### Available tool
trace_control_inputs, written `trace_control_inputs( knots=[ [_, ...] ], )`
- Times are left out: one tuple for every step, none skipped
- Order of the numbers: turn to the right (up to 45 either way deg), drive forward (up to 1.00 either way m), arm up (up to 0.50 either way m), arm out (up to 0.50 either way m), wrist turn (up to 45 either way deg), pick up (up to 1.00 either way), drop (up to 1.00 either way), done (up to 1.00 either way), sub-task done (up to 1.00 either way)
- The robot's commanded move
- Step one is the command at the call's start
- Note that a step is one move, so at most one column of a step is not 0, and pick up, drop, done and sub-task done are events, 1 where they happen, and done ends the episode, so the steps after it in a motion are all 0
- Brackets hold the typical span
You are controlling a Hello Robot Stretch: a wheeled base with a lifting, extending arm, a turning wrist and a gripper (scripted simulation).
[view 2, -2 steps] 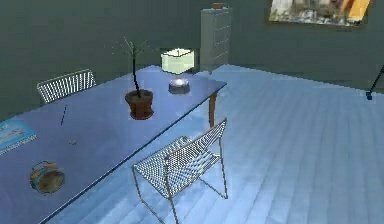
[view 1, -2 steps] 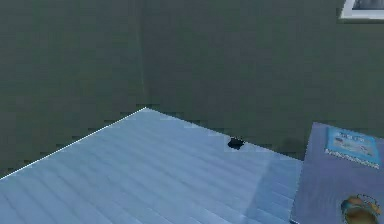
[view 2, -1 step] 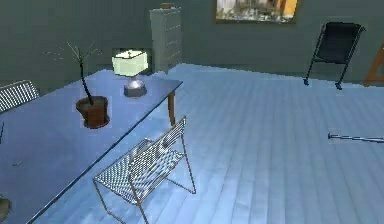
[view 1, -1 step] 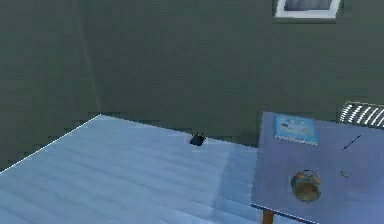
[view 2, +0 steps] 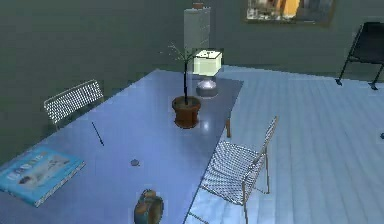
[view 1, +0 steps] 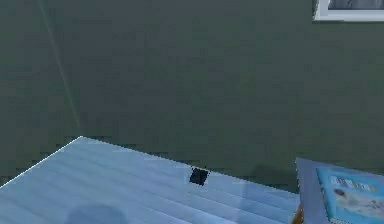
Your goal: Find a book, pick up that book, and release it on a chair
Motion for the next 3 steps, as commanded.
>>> trace_control_inputs(
  knots=[
    [0.0,0.5,0.0,0.0,0.0,0.0,0.0,0.0,0.0],
    [-12.0,0.0,0.0,0.0,0.0,0.0,0.0,0.0,0.0],
    [0.0,0.0,0.5,0.0,0.0,0.0,0.0,0.0,0.0]
  ],
)
